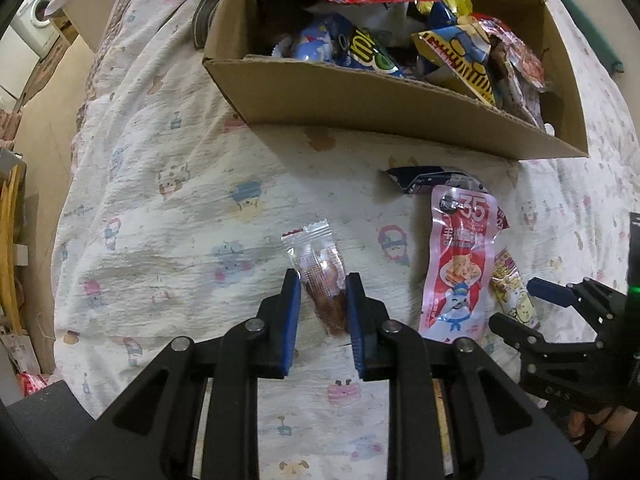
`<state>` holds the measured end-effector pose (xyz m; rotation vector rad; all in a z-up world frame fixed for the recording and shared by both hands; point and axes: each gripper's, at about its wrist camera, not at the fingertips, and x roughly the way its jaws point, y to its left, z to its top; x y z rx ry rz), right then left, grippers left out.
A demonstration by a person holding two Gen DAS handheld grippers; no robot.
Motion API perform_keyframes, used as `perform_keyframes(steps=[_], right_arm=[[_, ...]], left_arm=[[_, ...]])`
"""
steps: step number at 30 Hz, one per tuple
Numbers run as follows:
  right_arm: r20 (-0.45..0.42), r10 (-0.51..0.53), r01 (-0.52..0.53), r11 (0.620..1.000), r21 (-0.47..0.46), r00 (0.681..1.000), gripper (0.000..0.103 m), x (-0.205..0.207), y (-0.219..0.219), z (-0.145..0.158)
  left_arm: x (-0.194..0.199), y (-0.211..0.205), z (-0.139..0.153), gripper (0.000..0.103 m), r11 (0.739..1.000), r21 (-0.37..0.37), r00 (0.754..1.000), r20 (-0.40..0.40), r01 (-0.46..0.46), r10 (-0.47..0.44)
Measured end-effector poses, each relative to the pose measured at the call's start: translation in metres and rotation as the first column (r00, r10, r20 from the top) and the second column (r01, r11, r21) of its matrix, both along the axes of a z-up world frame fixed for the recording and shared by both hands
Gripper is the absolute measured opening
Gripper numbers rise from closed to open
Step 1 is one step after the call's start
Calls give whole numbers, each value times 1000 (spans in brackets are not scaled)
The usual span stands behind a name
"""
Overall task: Organize snacks
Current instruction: 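Grasp a small clear candy packet with the left tool while the right tool grasps a yellow cartoon stick pack, then carry both small packs over the box and lower them inside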
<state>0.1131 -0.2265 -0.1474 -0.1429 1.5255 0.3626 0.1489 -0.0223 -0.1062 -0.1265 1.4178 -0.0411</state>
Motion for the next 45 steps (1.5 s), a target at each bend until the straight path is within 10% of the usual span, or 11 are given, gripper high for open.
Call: perform_keyframes(steps=[7, 22, 35, 45], right_arm=[[40, 40, -40, 999, 3, 998, 28, -7, 2, 4], [250, -112, 51, 970, 239, 962, 28, -37, -49, 90], [369, -271, 87, 891, 445, 889, 28, 9, -59, 147], [418, -256, 67, 907, 416, 872, 28, 71, -47, 158]], left_arm=[[-3, 13, -6, 19, 1000, 3, 1000, 9, -10, 10], [-5, 24, -2, 19, 999, 4, 999, 22, -42, 42], [14, 17, 111, 19, 994, 63, 935, 341, 84, -101], [73, 5, 120, 19, 980, 129, 911, 368, 150, -188]])
